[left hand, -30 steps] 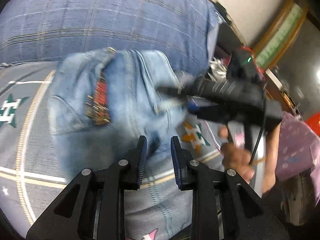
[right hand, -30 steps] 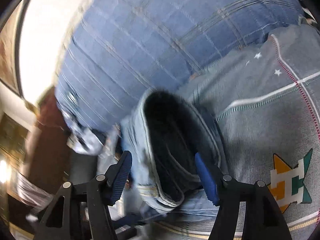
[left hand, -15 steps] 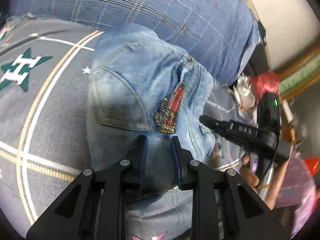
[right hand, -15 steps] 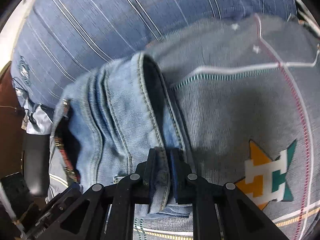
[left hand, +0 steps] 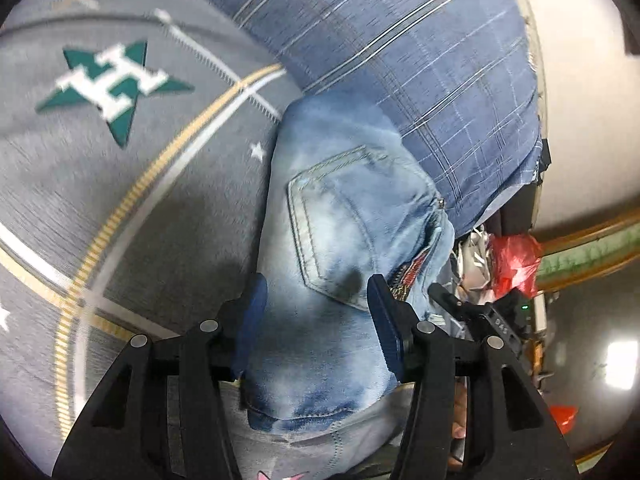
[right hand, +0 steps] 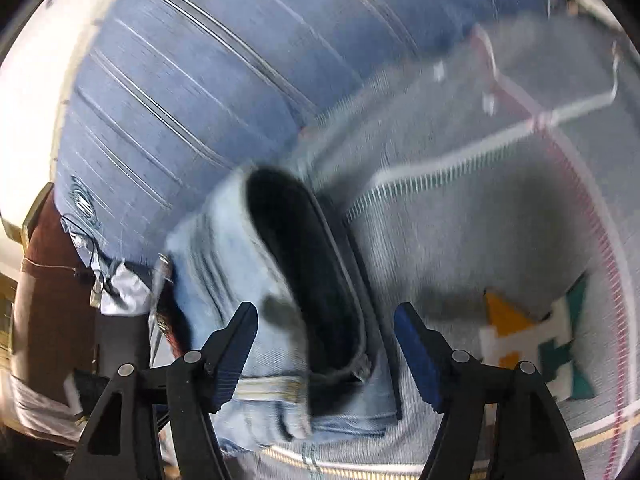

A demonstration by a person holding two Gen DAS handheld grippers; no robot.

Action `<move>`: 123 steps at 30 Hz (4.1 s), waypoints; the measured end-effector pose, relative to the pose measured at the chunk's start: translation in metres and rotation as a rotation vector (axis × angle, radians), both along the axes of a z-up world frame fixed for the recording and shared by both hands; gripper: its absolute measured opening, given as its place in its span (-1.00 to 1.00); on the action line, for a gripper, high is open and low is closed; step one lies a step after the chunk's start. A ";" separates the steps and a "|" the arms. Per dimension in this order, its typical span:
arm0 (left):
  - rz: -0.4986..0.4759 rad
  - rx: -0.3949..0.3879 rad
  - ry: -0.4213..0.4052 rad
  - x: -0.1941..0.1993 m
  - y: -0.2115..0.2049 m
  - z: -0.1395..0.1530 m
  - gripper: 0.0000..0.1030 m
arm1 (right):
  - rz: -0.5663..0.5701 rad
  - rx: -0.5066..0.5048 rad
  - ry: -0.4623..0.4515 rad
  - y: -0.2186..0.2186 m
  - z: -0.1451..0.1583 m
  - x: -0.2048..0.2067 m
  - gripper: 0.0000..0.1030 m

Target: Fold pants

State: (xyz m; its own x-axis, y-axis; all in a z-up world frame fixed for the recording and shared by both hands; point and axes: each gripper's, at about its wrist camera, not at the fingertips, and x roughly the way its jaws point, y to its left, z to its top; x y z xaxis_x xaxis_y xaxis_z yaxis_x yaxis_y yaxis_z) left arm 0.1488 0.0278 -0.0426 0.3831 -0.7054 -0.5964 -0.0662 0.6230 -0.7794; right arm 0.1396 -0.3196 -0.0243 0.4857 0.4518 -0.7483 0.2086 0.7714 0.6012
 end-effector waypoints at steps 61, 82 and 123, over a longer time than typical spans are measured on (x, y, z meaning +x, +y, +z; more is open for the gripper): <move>0.158 0.112 0.108 -0.012 0.065 -0.008 -0.04 | 0.316 -0.017 -0.192 0.103 0.027 -0.017 -0.34; 0.132 0.274 0.084 -0.014 0.047 -0.006 0.10 | 0.330 -0.255 -0.019 0.131 -0.010 -0.010 -0.84; 0.145 0.054 0.047 0.117 0.070 -0.013 -0.19 | 0.282 0.019 -0.074 0.108 -0.021 0.114 -0.70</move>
State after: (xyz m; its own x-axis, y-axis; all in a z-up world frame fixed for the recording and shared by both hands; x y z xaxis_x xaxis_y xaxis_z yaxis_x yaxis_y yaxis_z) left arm 0.2656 0.0979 -0.0557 0.4494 -0.6114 -0.6514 -0.1940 0.6450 -0.7392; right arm 0.2535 -0.2114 -0.0451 0.3920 0.5905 -0.7054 -0.0575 0.7810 0.6219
